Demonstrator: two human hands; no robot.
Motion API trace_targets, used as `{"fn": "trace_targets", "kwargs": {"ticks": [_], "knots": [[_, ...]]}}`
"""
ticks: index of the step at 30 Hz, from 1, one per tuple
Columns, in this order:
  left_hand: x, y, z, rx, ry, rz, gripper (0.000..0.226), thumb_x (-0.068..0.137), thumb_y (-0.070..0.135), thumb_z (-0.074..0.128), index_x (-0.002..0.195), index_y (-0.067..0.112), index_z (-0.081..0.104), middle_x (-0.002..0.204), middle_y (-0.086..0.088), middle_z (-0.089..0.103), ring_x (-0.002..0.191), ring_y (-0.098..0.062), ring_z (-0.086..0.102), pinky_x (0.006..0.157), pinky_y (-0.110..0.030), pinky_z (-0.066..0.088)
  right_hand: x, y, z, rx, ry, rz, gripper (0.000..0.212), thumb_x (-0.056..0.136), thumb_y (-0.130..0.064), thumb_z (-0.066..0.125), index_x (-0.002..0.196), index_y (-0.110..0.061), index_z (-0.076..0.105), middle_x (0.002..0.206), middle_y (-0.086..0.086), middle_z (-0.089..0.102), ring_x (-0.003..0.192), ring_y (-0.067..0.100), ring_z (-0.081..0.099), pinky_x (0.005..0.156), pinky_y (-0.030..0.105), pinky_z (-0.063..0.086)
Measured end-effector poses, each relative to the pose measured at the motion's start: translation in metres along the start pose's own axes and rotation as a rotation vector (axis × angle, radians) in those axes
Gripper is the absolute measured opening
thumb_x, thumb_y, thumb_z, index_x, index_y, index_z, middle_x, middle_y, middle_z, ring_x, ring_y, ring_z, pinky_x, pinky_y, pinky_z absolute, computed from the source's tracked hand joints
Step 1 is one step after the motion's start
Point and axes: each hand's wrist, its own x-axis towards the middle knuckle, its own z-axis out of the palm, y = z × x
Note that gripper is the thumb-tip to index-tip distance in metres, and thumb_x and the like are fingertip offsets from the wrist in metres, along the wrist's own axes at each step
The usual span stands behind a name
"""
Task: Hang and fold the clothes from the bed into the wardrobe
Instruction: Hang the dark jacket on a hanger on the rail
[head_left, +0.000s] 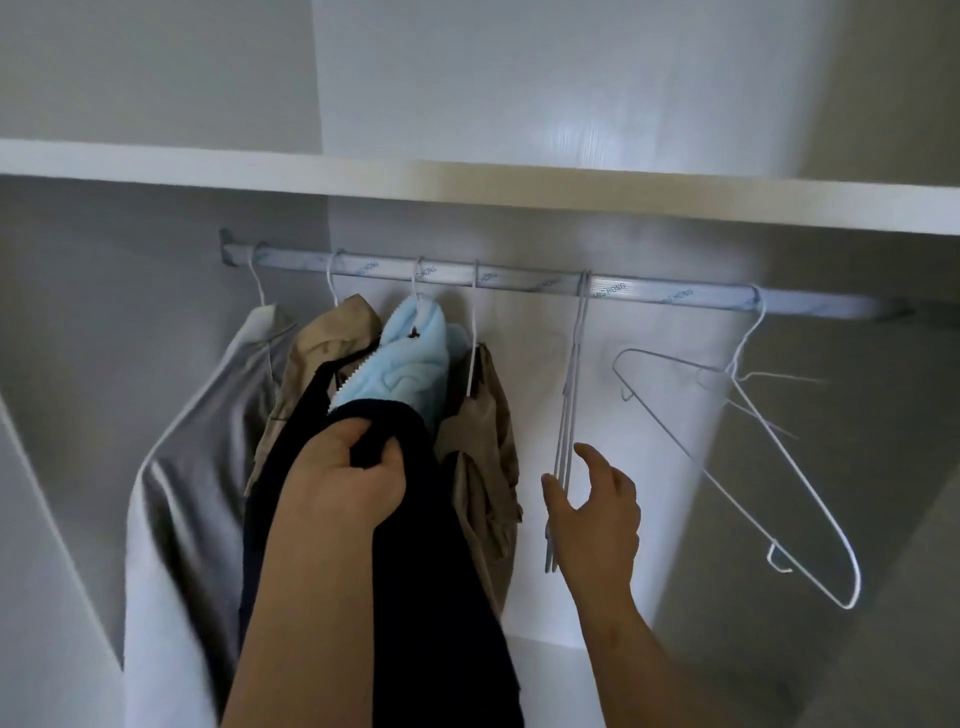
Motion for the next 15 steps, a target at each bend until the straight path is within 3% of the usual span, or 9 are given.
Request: {"fn": "trace_targets", "kwargs": {"ticks": [1, 3, 5, 6, 10, 15], "knots": [[0.007, 0.002, 0.005, 0.018, -0.009, -0.009, 0.028, 0.091, 0.019, 0.055, 0.115, 0.006, 0.06, 0.1, -0.002, 0.063, 0.088, -0.007, 0.055, 0.058, -0.018, 0.036, 0.004, 0.002, 0.005, -0.003, -0.046, -0.001, 0.058, 0.087, -0.035, 0.062, 0.139, -0.031, 0.038, 0.142, 0.006, 0.039, 0.122, 0.025, 0.046, 0.101, 0.042, 0.043], [0.02, 0.002, 0.017, 0.068, -0.033, -0.06, 0.037, 0.09, 0.023, 0.056, 0.126, 0.012, 0.056, 0.125, -0.008, 0.059, 0.115, -0.022, 0.053, 0.084, -0.016, 0.036, 0.012, 0.006, 0.017, -0.035, -0.137, -0.025, 0.073, 0.085, -0.027, 0.065, 0.144, -0.036, 0.023, 0.143, 0.003, 0.033, 0.111, 0.022, 0.052, 0.086, 0.035, 0.05], [0.032, 0.002, 0.025, 0.065, -0.073, -0.104, 0.043, 0.089, 0.024, 0.057, 0.13, 0.013, 0.053, 0.136, -0.006, 0.051, 0.127, -0.022, 0.044, 0.101, -0.019, 0.027, 0.021, 0.011, 0.026, -0.06, -0.168, -0.045, 0.078, 0.087, -0.016, 0.06, 0.145, -0.04, 0.014, 0.139, 0.0, 0.035, 0.088, 0.013, 0.053, 0.062, 0.021, 0.044], [0.036, 0.002, 0.029, 0.095, -0.093, -0.103, 0.044, 0.09, 0.024, 0.057, 0.132, 0.012, 0.05, 0.138, -0.007, 0.049, 0.128, -0.023, 0.042, 0.103, -0.021, 0.025, 0.023, 0.013, 0.03, -0.054, -0.163, -0.037, 0.076, 0.088, -0.011, 0.056, 0.145, -0.041, 0.014, 0.134, 0.0, 0.039, 0.081, 0.01, 0.05, 0.058, 0.02, 0.04], [0.048, 0.001, 0.042, 0.151, -0.124, -0.12, 0.047, 0.092, 0.024, 0.053, 0.137, 0.013, 0.045, 0.14, -0.009, 0.046, 0.13, -0.026, 0.039, 0.103, -0.024, 0.025, 0.028, 0.02, 0.03, -0.024, -0.098, -0.001, 0.054, 0.094, -0.008, 0.044, 0.142, -0.032, 0.032, 0.113, 0.002, 0.056, 0.083, 0.009, 0.047, 0.073, 0.024, 0.04], [0.053, -0.001, 0.048, 0.135, -0.181, -0.143, 0.051, 0.092, 0.024, 0.053, 0.14, 0.014, 0.039, 0.142, -0.009, 0.043, 0.131, -0.025, 0.039, 0.105, -0.027, 0.027, 0.036, 0.026, 0.019, 0.027, 0.008, -0.005, 0.042, 0.096, -0.008, 0.045, 0.135, -0.023, 0.047, 0.098, 0.003, 0.055, 0.081, 0.011, 0.049, 0.081, 0.023, 0.042]]}}
